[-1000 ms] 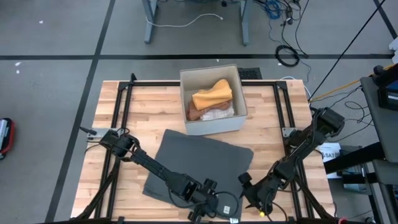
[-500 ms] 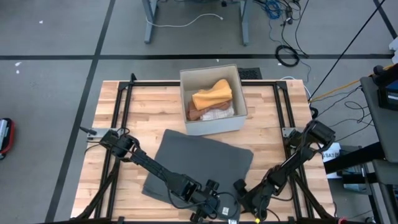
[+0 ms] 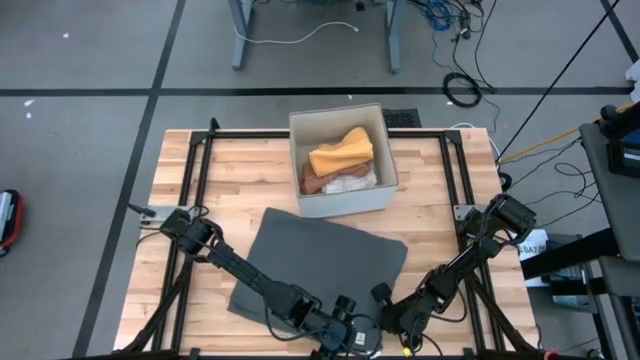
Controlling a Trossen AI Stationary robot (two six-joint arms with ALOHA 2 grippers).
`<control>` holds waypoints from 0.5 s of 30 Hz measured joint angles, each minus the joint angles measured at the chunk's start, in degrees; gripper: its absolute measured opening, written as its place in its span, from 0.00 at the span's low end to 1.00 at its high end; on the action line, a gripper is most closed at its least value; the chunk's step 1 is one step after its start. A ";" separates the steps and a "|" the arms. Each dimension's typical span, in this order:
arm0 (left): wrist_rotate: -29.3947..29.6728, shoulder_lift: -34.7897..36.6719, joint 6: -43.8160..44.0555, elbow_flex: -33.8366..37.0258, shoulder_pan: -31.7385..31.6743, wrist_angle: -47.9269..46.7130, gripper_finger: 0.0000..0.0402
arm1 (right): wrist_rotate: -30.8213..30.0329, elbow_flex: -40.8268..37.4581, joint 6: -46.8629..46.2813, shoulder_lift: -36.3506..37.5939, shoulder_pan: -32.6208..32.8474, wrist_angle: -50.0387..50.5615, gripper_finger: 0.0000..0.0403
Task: Fold towel
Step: Fold the orange towel
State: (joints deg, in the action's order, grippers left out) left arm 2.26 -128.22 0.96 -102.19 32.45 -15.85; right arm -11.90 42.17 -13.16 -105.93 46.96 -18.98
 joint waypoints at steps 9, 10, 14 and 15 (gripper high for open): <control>9.10 -0.02 0.86 0.00 1.55 0.07 0.55 | -0.27 -0.32 -3.31 6.80 -3.85 0.26 0.01; 11.16 -0.02 1.43 0.00 1.85 0.10 0.55 | -0.29 -0.23 -3.90 7.87 -4.32 0.17 0.01; 16.78 -0.02 2.17 0.00 2.61 0.07 0.55 | -0.42 -0.28 -4.71 11.72 -6.00 0.51 0.00; 18.48 -0.02 2.76 0.00 2.80 0.08 0.55 | -0.44 -0.28 -5.36 12.53 -6.46 0.32 0.00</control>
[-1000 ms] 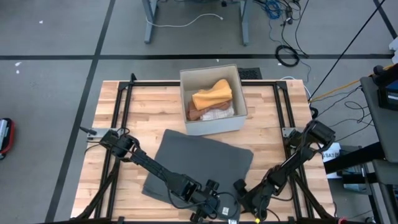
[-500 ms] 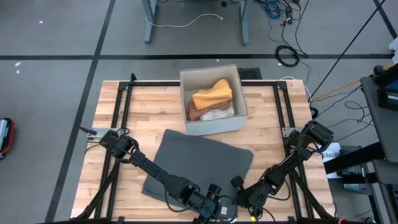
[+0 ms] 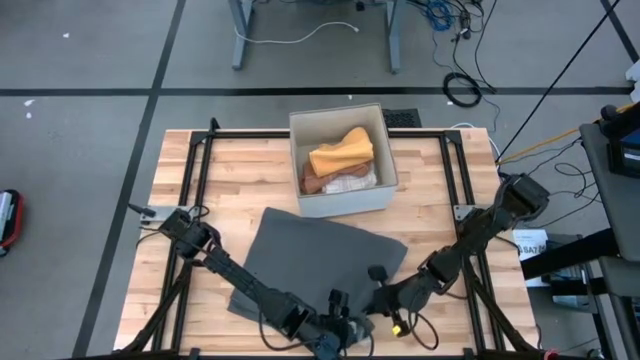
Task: Fold towel
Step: Fold the orange towel
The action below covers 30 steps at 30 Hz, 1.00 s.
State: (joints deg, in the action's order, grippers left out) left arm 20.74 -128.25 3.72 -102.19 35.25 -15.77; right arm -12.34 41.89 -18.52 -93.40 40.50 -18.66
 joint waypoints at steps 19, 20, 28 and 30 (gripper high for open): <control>14.41 0.00 11.16 0.00 0.80 -1.95 0.55 | 0.22 0.07 -5.86 3.88 -5.79 -0.47 0.00; 14.58 0.00 11.33 0.00 0.91 -2.76 0.55 | 0.22 0.07 -5.90 3.88 -6.01 -0.45 0.00; 9.93 -0.02 7.36 0.00 2.51 -4.86 0.59 | 0.17 0.14 -5.42 3.90 -6.08 -0.54 0.00; 3.57 -0.02 7.14 -0.02 2.88 -4.55 0.60 | 0.20 0.15 -5.35 3.90 -6.11 -0.54 0.00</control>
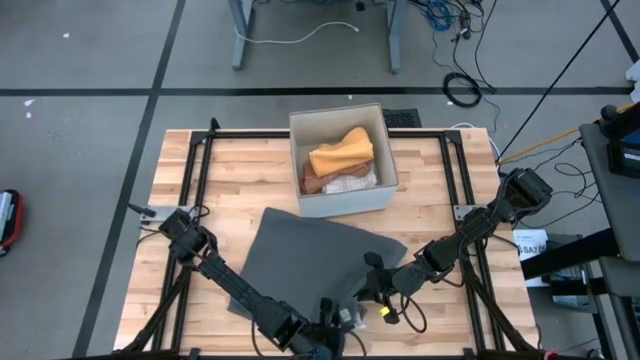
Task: Fold towel
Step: Fold the orange towel
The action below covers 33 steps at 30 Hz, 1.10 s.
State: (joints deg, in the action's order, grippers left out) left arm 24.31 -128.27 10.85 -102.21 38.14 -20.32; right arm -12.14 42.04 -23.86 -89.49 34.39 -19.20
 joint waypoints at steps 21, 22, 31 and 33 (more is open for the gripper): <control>23.72 1.88 9.82 -0.02 0.33 -4.05 0.59 | -0.02 0.02 0.03 0.04 0.02 -0.08 0.00; 25.95 2.23 10.59 -0.02 0.66 -4.11 0.59 | -0.02 0.02 0.03 0.04 0.02 0.09 0.00; 35.22 3.13 10.15 -0.02 2.24 -0.51 0.59 | -1.64 0.02 -0.32 0.04 -0.31 1.05 0.00; 31.40 3.08 11.74 -0.01 0.77 0.11 0.59 | -2.11 0.02 -0.13 0.04 -0.65 0.99 0.00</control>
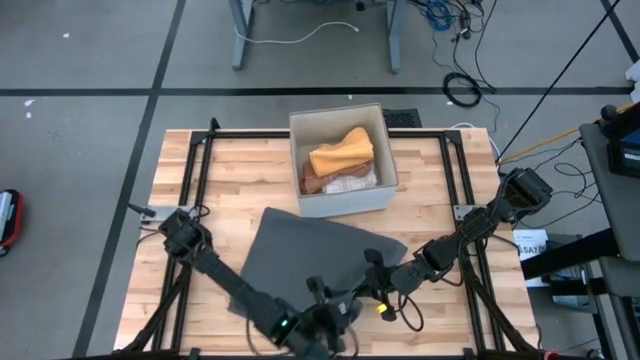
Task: Fold towel
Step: Fold the orange towel
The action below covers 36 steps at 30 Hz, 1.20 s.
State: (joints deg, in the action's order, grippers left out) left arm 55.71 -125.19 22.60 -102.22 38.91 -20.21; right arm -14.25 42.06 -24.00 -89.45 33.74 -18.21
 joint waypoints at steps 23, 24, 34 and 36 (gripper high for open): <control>-12.92 -0.11 4.87 -0.01 -6.96 -6.11 0.59 | -1.25 -0.02 1.33 0.00 -2.26 0.07 0.00; -12.71 -0.11 5.64 -0.01 -7.01 -7.29 0.59 | -1.19 -0.02 1.46 0.00 -2.23 -0.31 0.00; -16.64 -0.17 8.64 0.01 -7.71 -13.69 0.55 | -0.88 0.59 3.61 0.00 -2.12 -1.63 0.00; -16.60 -0.17 8.34 0.01 -7.64 -14.22 0.49 | -0.88 0.72 3.83 0.00 -2.12 -1.46 0.00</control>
State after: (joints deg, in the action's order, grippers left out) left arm 39.11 -125.36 30.93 -102.21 31.27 -34.43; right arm -15.14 42.78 -20.17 -89.45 31.62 -19.68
